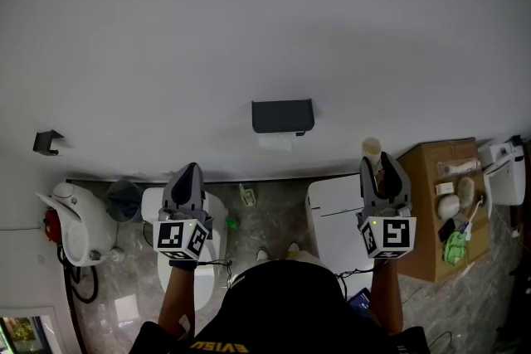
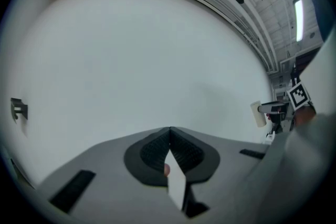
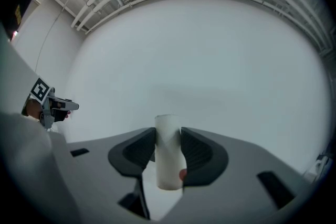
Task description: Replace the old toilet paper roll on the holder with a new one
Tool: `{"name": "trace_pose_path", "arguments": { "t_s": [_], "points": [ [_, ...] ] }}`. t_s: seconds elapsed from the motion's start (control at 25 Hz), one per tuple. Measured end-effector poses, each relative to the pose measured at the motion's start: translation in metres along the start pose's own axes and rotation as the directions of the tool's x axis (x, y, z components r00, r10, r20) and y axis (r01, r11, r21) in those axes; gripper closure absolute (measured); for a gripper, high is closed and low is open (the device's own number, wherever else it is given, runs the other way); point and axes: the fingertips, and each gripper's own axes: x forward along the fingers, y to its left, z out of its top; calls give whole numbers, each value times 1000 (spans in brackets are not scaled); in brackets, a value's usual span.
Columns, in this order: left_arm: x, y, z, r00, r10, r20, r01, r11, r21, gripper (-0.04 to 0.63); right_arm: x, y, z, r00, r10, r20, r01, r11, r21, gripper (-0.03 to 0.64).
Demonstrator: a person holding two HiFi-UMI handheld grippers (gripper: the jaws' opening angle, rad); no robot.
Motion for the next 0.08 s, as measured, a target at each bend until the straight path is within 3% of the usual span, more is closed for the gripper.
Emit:
{"name": "trace_pose_path", "arguments": {
  "t_s": [0.08],
  "points": [
    [0,-1,1,1000,-1,3,1,1000,7,583,0,-1,0,1000,2,1,-2,1000,5,466]
  ]
}}
